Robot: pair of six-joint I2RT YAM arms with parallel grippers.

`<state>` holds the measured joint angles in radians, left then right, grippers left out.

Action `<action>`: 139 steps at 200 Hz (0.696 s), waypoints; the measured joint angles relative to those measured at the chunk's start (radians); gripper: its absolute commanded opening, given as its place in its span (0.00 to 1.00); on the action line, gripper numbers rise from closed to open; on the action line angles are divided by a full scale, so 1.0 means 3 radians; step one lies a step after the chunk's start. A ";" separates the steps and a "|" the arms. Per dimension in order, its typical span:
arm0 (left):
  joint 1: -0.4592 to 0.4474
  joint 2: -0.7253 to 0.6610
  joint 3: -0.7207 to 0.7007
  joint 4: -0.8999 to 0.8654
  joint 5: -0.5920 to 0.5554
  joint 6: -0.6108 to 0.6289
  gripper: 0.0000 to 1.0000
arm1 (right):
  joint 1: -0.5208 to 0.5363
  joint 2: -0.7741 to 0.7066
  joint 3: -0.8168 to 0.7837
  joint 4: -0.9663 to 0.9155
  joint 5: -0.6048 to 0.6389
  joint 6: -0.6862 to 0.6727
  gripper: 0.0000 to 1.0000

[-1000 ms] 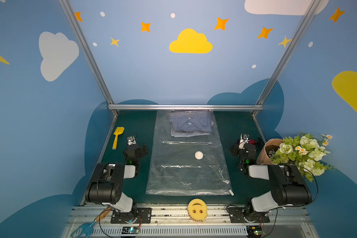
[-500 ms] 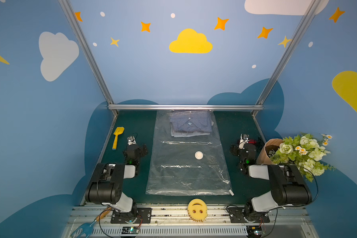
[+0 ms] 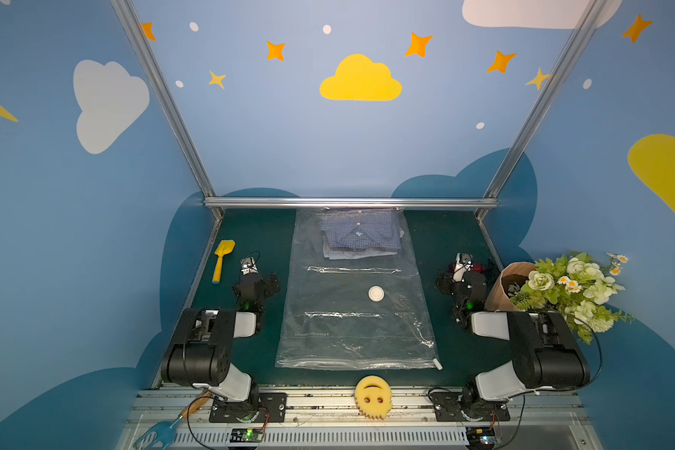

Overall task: Take the shirt out of the vacuum bag
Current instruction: Adjust the vacuum bag at the center of the board.

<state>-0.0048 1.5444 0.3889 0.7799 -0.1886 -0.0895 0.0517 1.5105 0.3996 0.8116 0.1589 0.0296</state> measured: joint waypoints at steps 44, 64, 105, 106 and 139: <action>0.0000 -0.0108 0.0029 -0.0163 -0.0009 0.0014 0.97 | 0.0037 -0.0034 0.0025 -0.0121 0.0056 -0.0005 0.78; -0.0003 -0.0434 0.0295 -0.0704 -0.0128 -0.0041 0.93 | 0.0097 -0.0242 0.0292 -0.0787 0.0118 -0.0022 0.76; -0.0006 -0.0800 0.0952 -0.1286 -0.0121 -0.0338 0.83 | 0.0168 -0.0520 0.1155 -0.1714 -0.0276 0.0318 0.73; -0.0006 -0.0795 0.0973 -0.1301 -0.0111 -0.0350 0.82 | 0.0168 -0.0516 0.1188 -0.1740 -0.0322 0.0333 0.73; -0.0009 -0.0472 0.1437 -0.1677 0.0350 -0.0657 0.77 | 0.0230 -0.0038 0.1873 -0.2138 -0.0890 0.0730 0.71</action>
<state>-0.0074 1.4029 0.8200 0.2768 -0.0837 -0.2867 0.1207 1.4990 0.9615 0.1703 -0.1081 0.2485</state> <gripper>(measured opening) 0.790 0.719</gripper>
